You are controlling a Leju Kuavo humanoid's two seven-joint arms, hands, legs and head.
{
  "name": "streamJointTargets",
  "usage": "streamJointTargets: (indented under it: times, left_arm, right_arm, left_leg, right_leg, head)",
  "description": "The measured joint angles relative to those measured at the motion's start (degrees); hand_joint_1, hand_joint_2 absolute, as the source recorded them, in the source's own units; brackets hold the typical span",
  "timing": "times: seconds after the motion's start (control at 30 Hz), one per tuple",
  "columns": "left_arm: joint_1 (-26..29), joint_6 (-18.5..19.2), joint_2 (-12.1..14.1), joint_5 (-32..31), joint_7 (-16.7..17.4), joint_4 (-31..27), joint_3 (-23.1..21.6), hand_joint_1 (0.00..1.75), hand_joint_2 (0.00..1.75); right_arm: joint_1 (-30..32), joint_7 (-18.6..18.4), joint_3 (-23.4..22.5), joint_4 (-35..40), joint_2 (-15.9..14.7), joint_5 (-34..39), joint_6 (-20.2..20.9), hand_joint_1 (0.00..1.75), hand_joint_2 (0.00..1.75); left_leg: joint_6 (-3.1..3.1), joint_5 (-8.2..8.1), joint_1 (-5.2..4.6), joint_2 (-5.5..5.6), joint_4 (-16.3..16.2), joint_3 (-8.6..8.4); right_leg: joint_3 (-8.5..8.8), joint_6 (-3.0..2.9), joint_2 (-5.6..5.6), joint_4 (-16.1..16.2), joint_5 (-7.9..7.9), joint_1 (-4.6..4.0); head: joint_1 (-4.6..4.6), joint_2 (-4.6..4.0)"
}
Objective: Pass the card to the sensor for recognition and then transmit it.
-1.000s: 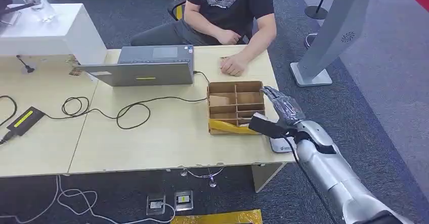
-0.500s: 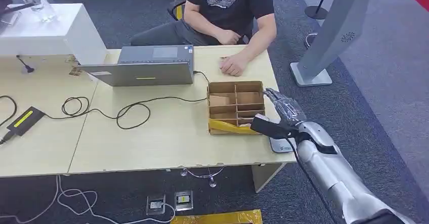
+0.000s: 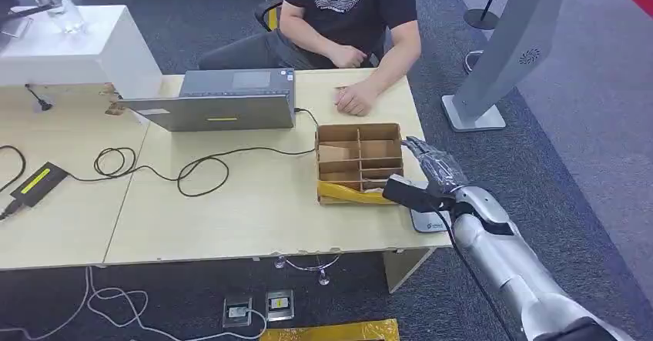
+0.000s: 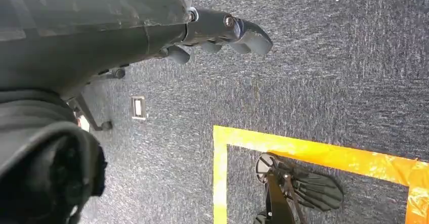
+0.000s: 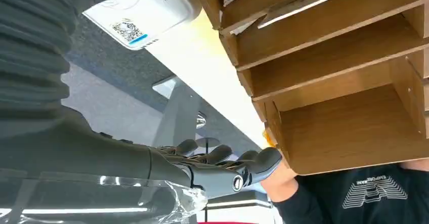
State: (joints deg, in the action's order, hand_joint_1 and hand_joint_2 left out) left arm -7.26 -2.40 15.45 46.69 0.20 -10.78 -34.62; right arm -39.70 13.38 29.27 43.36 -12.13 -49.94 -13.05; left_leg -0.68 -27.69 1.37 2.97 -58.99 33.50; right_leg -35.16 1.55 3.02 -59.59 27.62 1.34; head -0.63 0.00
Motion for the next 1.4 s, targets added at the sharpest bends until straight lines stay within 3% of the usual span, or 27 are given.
streamJointTargets:
  times: [1.4]
  left_arm:
    - [0.0,0.0,0.0,0.1,0.0,0.0,0.0,0.0,0.0]
  right_arm:
    - [-0.1,1.2,0.0,-1.2,1.5,0.0,-0.7,0.0,1.75]
  left_leg:
    - [0.0,0.0,0.0,-0.01,0.0,0.0]
  right_leg:
    - [-0.01,0.0,0.01,0.0,0.0,0.0]
  head:
    - [0.0,0.0]
